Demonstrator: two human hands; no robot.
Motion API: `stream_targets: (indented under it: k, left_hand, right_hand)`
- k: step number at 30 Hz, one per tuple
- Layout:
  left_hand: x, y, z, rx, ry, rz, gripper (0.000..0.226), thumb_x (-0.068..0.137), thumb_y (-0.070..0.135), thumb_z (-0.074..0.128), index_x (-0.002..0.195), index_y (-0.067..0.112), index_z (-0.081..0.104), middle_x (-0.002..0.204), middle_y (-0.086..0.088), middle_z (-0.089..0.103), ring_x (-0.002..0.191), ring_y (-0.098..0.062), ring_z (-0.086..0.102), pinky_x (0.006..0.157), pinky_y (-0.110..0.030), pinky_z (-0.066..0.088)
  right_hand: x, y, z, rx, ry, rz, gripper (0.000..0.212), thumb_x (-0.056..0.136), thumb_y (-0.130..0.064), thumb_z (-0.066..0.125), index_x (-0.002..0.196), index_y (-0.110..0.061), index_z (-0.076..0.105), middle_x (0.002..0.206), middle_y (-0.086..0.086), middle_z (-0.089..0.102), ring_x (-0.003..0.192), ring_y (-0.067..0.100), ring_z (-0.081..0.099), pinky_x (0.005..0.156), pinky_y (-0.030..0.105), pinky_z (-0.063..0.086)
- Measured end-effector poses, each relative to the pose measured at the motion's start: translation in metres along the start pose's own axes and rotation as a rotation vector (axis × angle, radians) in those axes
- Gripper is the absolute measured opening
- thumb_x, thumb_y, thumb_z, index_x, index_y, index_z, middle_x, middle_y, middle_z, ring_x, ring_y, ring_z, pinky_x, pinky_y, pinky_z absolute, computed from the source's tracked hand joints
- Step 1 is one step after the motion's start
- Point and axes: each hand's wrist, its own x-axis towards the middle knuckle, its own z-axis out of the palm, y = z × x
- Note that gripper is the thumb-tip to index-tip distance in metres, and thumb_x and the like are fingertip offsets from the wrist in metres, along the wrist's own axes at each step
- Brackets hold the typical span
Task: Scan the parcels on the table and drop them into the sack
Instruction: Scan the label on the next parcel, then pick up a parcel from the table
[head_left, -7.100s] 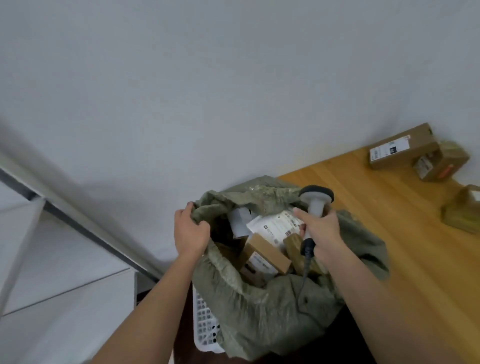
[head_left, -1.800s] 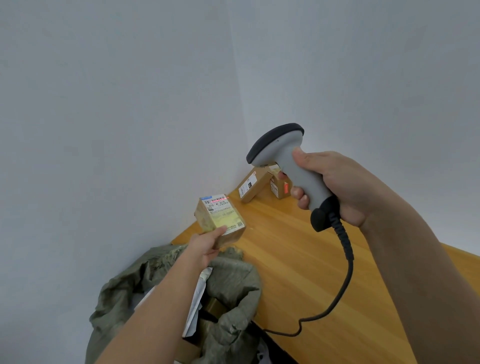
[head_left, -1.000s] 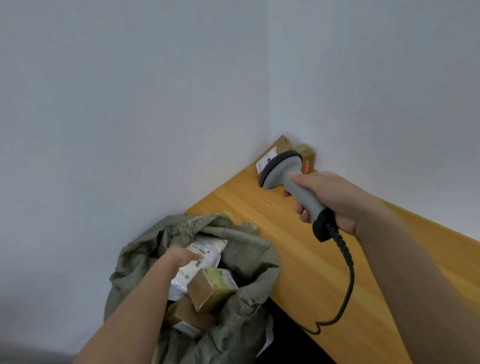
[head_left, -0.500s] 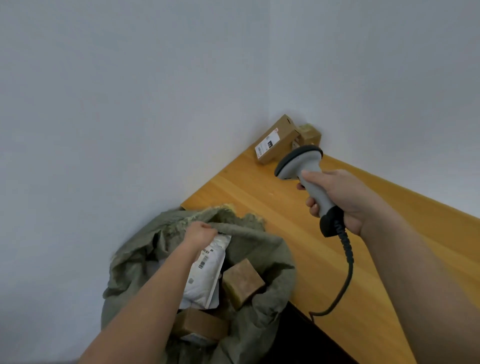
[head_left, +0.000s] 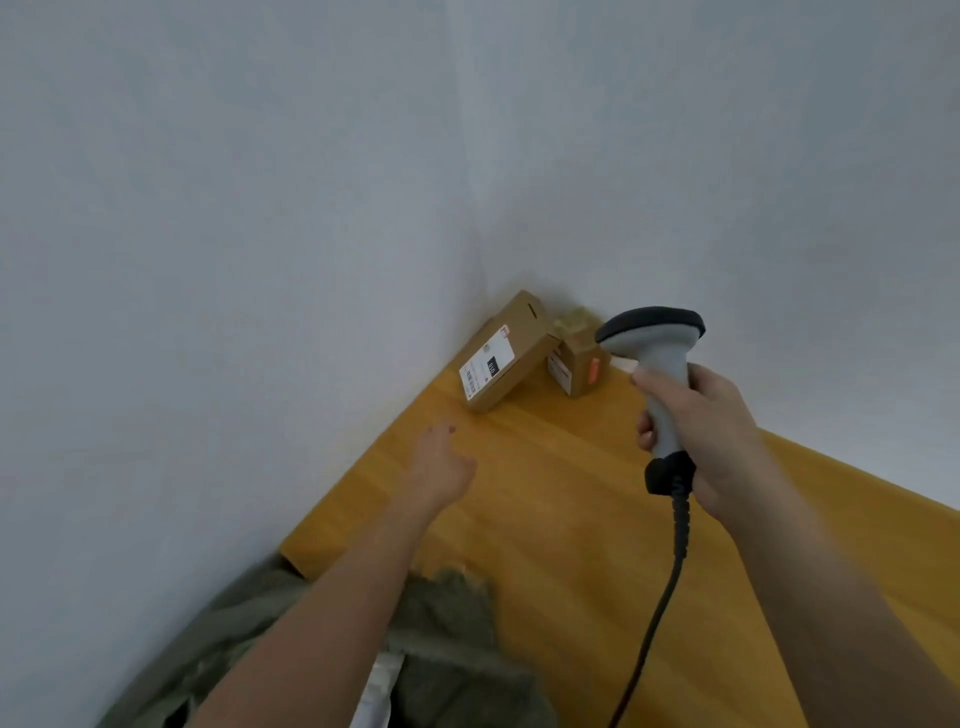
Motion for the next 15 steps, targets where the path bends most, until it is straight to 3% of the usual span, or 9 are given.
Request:
stream_targets:
  k: [4,7,11,15]
  left_hand:
    - [0.063,0.038,0.016,0.06,0.03,0.118,0.076,0.088,0.019,0.064,0.151,0.011,0.023,0.147,-0.007,0.035,0.133,-0.025,0.039,0.104,-0.034,0.041]
    - [0.111,0.061,0.028,0.125,0.047,0.188,0.092,0.082,0.024,0.074,0.153,0.012,0.016,0.151,-0.009,0.029,0.136,-0.029,0.036,0.108,-0.043,0.04]
    - [0.171,0.087,0.037,0.388,0.052,0.283,0.124,0.074,0.03,0.084,0.155,0.021,-0.009,0.164,-0.002,-0.007,0.15,-0.034,0.004,0.12,-0.051,0.016]
    - [0.22,0.112,0.036,0.603,-0.003,0.313,0.142,0.062,0.035,0.091,0.15,0.039,-0.021,0.159,-0.003,-0.029,0.147,-0.042,-0.014,0.116,-0.06,0.002]
  right_hand:
    - [0.055,0.01,-0.003,-0.024,-0.014,0.022,0.018,0.093,-0.029,0.065,0.104,-0.015,0.06,0.066,0.004,0.056,0.061,0.018,0.053,0.06,0.032,0.047]
    - [0.086,0.024,-0.006,-0.048,-0.045,0.031,0.018,0.094,-0.029,0.063,0.105,-0.014,0.06,0.062,0.002,0.056,0.06,0.019,0.053,0.062,0.034,0.047]
    - [0.117,0.041,-0.016,-0.098,-0.056,0.017,0.017,0.094,-0.028,0.062,0.106,-0.016,0.06,0.058,0.0,0.056,0.056,0.017,0.053,0.058,0.032,0.046]
    - [0.135,0.054,-0.029,-0.137,-0.037,0.041,0.017,0.094,-0.028,0.062,0.107,-0.019,0.06,0.063,0.005,0.057,0.055,0.017,0.052,0.056,0.031,0.046]
